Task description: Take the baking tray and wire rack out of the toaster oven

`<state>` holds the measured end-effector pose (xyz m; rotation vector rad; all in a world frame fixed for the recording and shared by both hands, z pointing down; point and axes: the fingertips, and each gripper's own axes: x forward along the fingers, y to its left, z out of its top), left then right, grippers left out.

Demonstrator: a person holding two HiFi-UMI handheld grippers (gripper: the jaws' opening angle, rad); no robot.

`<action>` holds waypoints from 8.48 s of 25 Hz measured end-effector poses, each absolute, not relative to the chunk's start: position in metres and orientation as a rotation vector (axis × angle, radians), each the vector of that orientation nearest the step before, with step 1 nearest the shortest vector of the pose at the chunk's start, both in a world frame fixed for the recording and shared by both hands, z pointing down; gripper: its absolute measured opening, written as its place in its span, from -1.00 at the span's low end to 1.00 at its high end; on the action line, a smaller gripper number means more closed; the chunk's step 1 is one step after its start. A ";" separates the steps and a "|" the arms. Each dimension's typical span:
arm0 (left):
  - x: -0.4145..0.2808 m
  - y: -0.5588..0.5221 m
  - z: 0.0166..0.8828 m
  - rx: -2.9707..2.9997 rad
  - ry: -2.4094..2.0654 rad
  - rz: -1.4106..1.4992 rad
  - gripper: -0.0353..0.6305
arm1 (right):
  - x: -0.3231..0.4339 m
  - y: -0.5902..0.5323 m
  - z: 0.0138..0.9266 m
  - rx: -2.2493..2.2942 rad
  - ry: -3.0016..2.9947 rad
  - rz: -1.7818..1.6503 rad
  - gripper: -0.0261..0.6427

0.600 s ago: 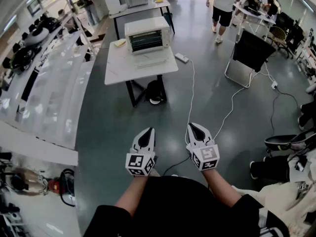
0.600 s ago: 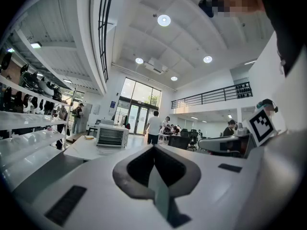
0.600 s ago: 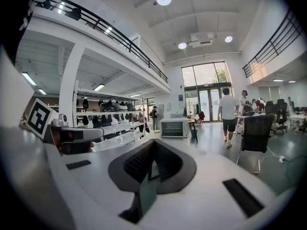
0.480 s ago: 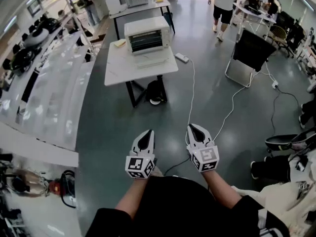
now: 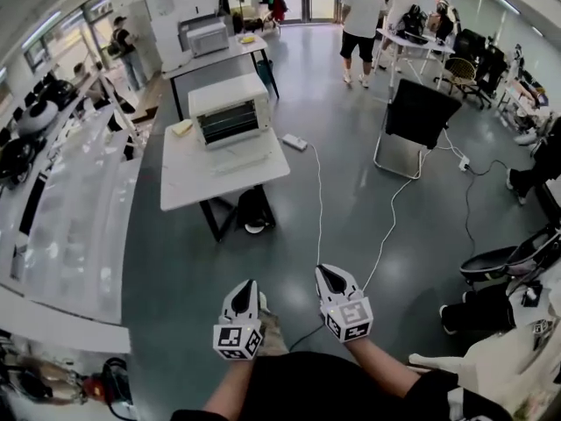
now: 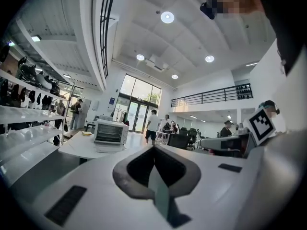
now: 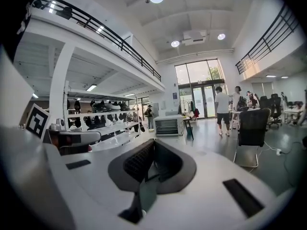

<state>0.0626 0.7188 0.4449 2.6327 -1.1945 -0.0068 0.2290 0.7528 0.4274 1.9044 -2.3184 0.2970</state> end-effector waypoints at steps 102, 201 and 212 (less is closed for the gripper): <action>0.112 -0.245 0.710 1.652 -1.251 -0.484 -0.60 | 0.298 -0.231 0.692 1.870 -2.381 1.586 -0.60; 0.036 -0.045 0.705 1.291 -0.824 -0.751 -0.64 | 0.251 -0.006 0.698 2.169 -2.030 2.436 -0.66; -0.072 -0.010 0.711 1.294 -0.941 -0.785 -0.64 | 0.148 0.004 0.706 1.939 -2.058 2.450 -0.66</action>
